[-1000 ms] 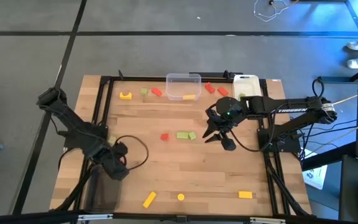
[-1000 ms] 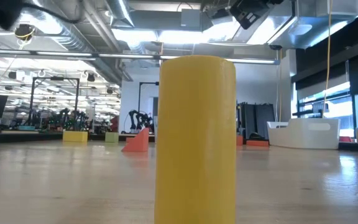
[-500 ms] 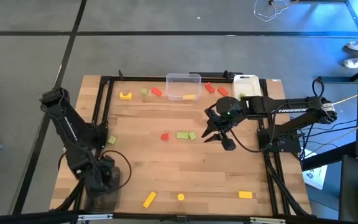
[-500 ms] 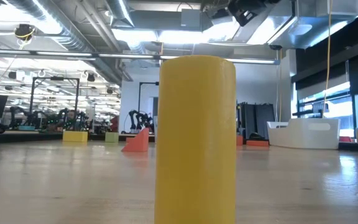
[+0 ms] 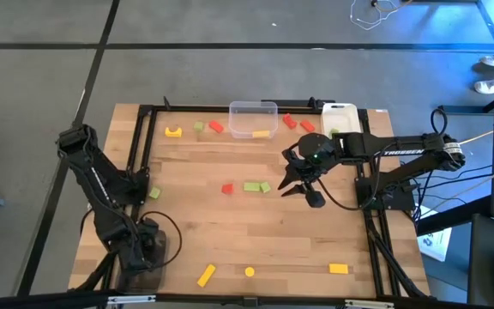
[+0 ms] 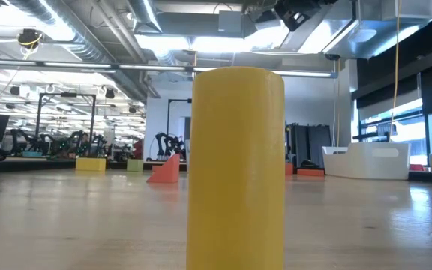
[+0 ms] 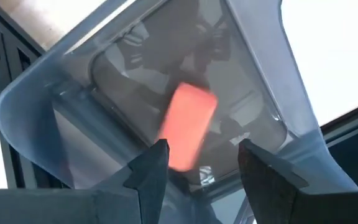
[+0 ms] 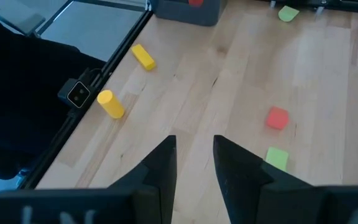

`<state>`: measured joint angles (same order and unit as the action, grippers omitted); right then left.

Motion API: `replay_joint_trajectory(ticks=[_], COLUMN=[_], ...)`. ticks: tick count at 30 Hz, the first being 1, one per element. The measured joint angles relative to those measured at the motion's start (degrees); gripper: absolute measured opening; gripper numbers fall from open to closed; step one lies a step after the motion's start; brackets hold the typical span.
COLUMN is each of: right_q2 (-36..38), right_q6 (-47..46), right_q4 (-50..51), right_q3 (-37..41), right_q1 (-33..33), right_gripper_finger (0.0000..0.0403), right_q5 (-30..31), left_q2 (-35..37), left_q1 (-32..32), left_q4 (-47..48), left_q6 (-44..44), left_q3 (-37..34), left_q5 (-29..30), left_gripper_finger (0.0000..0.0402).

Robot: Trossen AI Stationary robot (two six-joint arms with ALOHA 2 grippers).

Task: Sort & place blocks by color
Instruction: Put the green squared block into the white bin

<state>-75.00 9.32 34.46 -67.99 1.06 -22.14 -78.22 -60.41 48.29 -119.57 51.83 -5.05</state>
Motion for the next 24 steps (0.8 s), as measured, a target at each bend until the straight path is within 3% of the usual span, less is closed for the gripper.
replay_joint_trajectory(ticks=[3, 8, 17, 24], right_q2=[0.0, 0.0, 0.0, 0.0], right_q6=[-0.09, 0.01, -0.18, -0.17], right_q4=[0.13, -0.56, -4.27, -8.45], right_q3=[0.0, 0.0, 0.0, 0.0], right_q1=[0.0, 0.0, 0.0, 0.0], right_gripper_finger=[0.0106, 0.0106, 0.0106, 0.0106], right_q5=[0.01, 0.01, 0.02, 0.05], left_q2=[0.0, 0.77, 6.01, 8.73], left_q1=[-0.02, 0.03, 3.95, 14.16], left_q4=[0.02, 0.13, 4.21, 10.67], left_q6=[0.12, 1.66, 15.65, 30.72], left_q3=[-0.02, 0.13, 4.71, 5.77], left_q5=[1.11, 7.97, 24.45, 25.09], left_gripper_finger=[0.0182, 0.0184, 0.0185, 0.0185])
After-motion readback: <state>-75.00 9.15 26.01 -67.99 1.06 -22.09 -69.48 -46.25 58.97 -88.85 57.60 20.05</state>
